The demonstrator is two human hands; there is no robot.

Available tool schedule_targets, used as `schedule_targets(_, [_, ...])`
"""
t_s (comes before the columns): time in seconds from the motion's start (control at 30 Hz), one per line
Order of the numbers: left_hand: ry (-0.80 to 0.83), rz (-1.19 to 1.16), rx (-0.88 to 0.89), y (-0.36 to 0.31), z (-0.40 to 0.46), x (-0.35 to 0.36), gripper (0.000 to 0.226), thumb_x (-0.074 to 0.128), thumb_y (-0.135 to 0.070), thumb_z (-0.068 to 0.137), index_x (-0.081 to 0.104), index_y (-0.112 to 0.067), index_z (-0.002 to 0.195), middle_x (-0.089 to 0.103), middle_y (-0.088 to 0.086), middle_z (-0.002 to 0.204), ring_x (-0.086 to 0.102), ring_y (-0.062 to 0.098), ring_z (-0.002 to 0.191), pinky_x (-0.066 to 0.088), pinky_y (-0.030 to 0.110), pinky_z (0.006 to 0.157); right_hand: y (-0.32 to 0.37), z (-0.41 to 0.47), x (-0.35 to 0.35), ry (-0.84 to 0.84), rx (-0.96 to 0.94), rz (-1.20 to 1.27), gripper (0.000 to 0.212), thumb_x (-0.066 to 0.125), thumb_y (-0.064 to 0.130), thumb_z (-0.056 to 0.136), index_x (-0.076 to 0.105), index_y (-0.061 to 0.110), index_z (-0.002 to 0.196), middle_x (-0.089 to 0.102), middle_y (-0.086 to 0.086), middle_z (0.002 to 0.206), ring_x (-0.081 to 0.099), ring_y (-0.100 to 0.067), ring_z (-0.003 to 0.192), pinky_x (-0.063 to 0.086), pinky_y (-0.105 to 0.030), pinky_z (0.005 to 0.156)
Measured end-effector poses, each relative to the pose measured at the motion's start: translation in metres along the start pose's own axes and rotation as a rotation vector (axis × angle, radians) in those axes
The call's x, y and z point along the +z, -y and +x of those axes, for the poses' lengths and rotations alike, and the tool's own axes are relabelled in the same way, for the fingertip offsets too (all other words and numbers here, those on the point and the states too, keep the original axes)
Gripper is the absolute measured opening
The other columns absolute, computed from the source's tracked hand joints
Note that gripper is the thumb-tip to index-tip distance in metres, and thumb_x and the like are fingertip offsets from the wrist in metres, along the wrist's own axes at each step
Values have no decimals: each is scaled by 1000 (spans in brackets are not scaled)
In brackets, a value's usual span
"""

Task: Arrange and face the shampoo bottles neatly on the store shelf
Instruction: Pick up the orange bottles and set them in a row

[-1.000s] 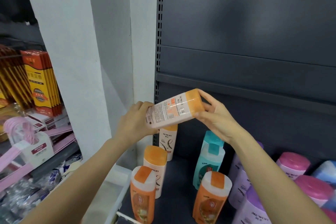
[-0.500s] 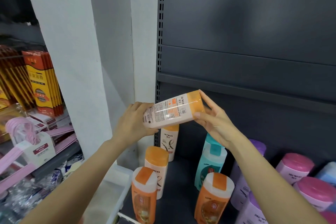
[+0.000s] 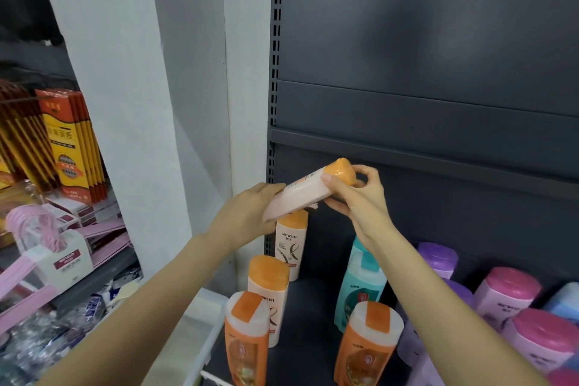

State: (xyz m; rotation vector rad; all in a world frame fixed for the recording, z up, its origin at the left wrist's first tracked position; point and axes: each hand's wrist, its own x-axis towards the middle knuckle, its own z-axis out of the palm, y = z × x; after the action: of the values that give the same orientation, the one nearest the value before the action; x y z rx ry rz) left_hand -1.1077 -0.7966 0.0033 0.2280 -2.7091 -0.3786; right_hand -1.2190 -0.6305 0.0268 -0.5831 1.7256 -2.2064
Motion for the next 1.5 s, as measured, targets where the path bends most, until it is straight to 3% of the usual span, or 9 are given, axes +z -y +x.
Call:
schedule_targets(0.2, [53, -323, -86, 7, -4, -2, 64, 73, -12, 75, 48, -18, 134, 59, -3, 127, 55, 11, 109, 46, 21, 88, 7, 6, -16, 310, -108, -313, 69, 74, 16, 77, 40, 30, 135, 56, 8, 124, 61, -12, 111, 52, -32, 90])
schedule_targets(0.37, [130, -391, -126, 11, -3, 4, 63, 74, -11, 75, 49, -19, 132, 59, -4, 125, 55, 12, 111, 50, 36, 96, 10, 15, -18, 294, -111, -221, 50, 75, 8, 73, 48, 22, 113, 62, 6, 111, 60, -17, 111, 52, -37, 93])
schedule_targets(0.5, [167, -418, -157, 14, -1, 11, 60, 72, -9, 76, 45, -16, 129, 57, 0, 127, 54, 20, 118, 49, 41, 98, 7, 16, -7, 273, -205, -346, 53, 76, 10, 74, 53, 30, 118, 56, 2, 120, 58, -17, 110, 56, -39, 85])
schedule_targets(0.63, [140, -401, -208, 21, 1, 19, 57, 72, -13, 79, 44, -16, 129, 57, 1, 128, 54, 19, 119, 46, 31, 99, -8, 14, 2, 135, -212, -412, 44, 80, 18, 72, 57, 23, 108, 59, 9, 109, 59, -18, 104, 58, -41, 79])
schedule_targets(0.83, [226, -366, -398, 35, -10, 34, 63, 69, -31, 83, 42, -16, 137, 52, 4, 136, 54, 21, 118, 43, 29, 98, -41, 14, 11, 102, -259, -669, 44, 81, 22, 70, 50, 23, 101, 55, 10, 105, 49, -5, 93, 38, -13, 68])
schedule_targets(0.97, [436, -283, -338, 41, -22, 46, 46, 60, -36, 88, 53, -17, 129, 57, 1, 130, 57, 15, 112, 42, 25, 97, -70, 20, 13, 81, -167, -745, 45, 83, 22, 68, 50, 20, 98, 58, 0, 109, 52, -14, 101, 46, -25, 77])
schedule_targets(1.07, [470, -300, -305, 47, -27, 51, 33, 57, -38, 90, 63, -18, 117, 64, -1, 119, 59, 13, 106, 44, 26, 97, -91, 25, 17, 81, -88, -773, 48, 84, 24, 66, 48, 21, 97, 58, -3, 118, 54, -20, 110, 48, -39, 92])
schedule_targets(1.2, [456, -438, -347, 53, -31, 59, 25, 59, -38, 89, 68, -21, 104, 68, -2, 107, 61, 12, 97, 46, 29, 96, -113, 26, 24, 105, 7, -791, 50, 83, 24, 68, 51, 18, 106, 55, -6, 120, 51, -19, 112, 44, -30, 90])
schedule_targets(1.5, [429, -522, -399, 57, -34, 66, 23, 60, -42, 87, 67, -25, 101, 67, -5, 107, 60, 14, 104, 45, 34, 100, -139, 20, 29, 130, 67, -831, 48, 82, 26, 69, 52, 15, 105, 56, -8, 110, 54, -21, 99, 43, -28, 73])
